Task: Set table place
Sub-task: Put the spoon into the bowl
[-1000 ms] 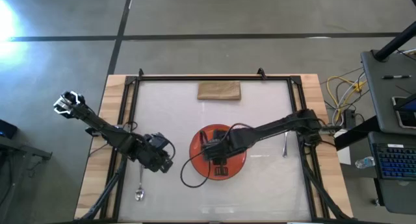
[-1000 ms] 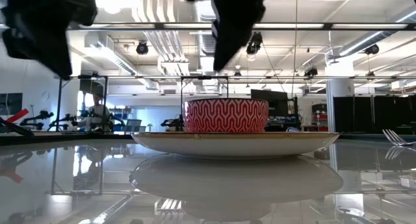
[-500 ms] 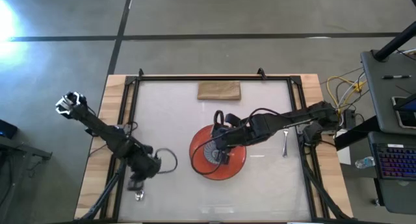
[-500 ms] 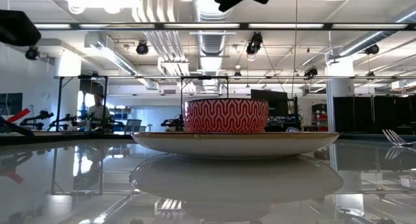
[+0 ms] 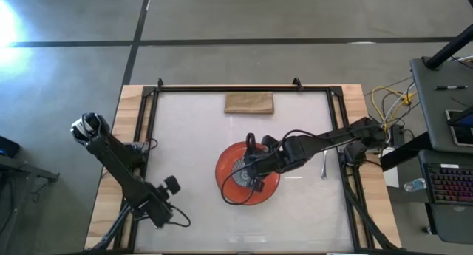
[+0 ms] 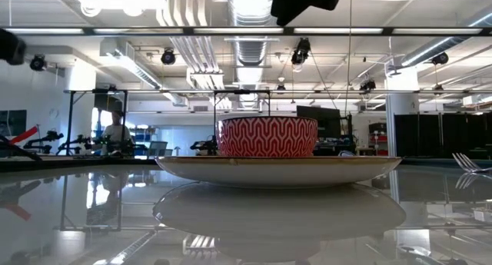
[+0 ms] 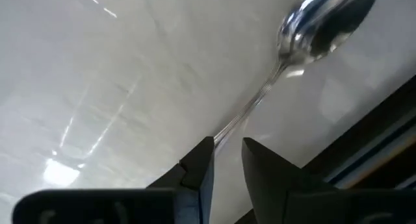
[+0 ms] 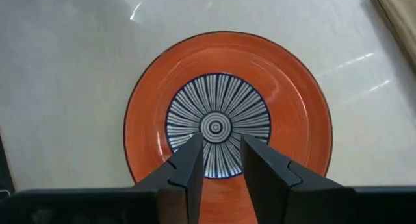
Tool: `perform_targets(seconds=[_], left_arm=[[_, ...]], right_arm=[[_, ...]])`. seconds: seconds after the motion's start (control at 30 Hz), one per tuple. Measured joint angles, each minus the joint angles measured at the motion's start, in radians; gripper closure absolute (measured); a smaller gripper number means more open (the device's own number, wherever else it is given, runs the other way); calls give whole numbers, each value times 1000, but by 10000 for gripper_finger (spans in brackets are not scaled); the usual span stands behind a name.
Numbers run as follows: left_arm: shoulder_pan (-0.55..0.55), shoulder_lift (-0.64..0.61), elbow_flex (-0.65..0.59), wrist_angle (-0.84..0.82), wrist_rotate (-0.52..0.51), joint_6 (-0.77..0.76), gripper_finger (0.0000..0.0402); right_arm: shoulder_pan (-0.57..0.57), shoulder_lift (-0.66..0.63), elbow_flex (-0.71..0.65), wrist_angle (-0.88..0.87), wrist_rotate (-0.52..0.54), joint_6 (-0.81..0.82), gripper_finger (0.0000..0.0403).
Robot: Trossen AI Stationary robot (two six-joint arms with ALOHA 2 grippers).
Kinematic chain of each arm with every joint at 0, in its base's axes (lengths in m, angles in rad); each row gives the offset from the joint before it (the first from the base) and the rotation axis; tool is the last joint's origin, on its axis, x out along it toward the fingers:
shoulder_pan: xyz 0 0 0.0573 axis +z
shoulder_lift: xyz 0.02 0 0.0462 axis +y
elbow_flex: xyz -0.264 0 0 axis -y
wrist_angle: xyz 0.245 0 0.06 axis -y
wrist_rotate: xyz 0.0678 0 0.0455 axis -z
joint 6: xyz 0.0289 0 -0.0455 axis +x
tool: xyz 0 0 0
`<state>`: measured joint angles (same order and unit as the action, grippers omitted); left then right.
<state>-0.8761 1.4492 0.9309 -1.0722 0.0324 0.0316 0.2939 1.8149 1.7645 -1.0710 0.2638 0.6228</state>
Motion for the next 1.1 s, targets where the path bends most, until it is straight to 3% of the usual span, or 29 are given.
perform_targets(seconds=[0.17, 0.9, 1.1], left_arm=[[-4, 44, -6, 8, 19, 83, 336], [-64, 27, -144, 186, 25, 90, 336], [-65, 28, -162, 240, 73, 64, 336]], right_arm=[[10, 0, -2, 2, 0, 27, 311], [36, 0, -2, 2, 0, 133, 317], [35, 1, -2, 3, 4, 137, 321]])
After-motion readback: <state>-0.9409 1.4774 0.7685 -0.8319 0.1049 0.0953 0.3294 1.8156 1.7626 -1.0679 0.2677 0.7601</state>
